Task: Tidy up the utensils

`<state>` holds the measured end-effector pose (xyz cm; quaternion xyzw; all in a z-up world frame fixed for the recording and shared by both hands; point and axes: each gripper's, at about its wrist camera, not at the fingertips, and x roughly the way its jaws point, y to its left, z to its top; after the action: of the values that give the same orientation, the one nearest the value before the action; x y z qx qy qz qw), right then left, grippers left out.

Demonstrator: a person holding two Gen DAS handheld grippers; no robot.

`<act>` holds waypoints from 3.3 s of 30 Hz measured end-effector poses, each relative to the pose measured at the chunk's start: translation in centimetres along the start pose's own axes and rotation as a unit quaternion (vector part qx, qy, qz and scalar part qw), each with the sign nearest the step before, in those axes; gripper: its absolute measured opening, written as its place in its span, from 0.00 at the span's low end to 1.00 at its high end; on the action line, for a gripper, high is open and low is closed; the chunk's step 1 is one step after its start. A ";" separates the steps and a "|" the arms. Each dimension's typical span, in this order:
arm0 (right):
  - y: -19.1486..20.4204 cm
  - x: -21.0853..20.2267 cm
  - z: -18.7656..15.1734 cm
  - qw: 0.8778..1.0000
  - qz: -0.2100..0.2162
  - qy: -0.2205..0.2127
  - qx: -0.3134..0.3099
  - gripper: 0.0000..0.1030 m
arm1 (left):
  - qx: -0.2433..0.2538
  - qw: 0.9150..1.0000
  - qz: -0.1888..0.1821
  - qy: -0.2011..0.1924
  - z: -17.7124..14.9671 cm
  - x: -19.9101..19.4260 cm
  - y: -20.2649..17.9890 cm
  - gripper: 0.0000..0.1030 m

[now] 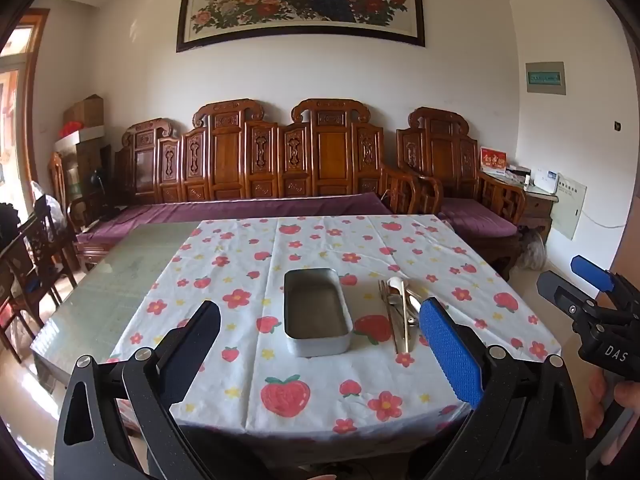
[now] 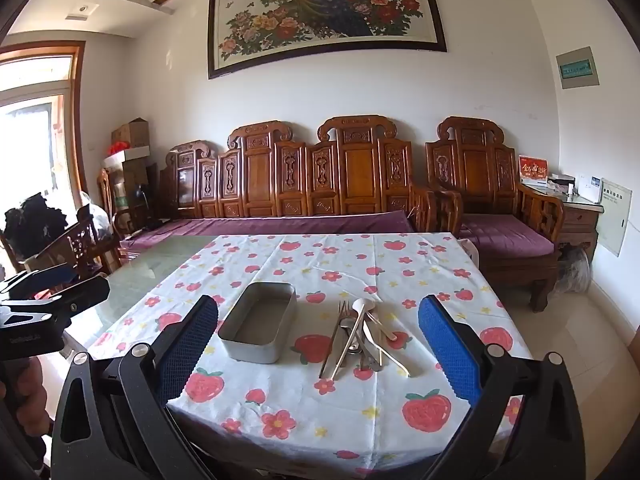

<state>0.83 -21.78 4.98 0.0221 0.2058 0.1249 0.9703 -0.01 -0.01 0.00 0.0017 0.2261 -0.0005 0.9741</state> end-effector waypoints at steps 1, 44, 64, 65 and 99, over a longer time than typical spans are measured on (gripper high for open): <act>0.0 0.0 0.0 1.000 -0.001 0.000 0.001 0.98 | 0.001 1.000 0.000 0.000 0.0 0.0 0.0 0.94; 0.1 0.0 -0.2 1.000 0.003 -0.001 0.003 0.98 | -0.002 1.000 -0.003 -0.003 0.4 -0.5 0.2 0.94; 0.4 -0.4 0.7 1.000 0.004 -0.001 0.005 0.98 | -0.001 1.000 -0.002 -0.004 0.4 -0.5 0.2 0.94; 0.3 -0.4 0.6 1.000 0.004 -0.001 0.005 0.98 | -0.002 1.000 -0.003 -0.004 0.4 -0.5 0.2 0.94; -1.0 2.9 -0.5 1.000 0.007 0.024 0.009 0.98 | 0.014 0.998 -0.022 0.051 -0.9 4.1 -0.8 0.94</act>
<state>3.43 -22.02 3.27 0.0296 0.2301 0.1299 0.9640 3.24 -0.82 -2.63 0.0105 0.2750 -0.0247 0.9611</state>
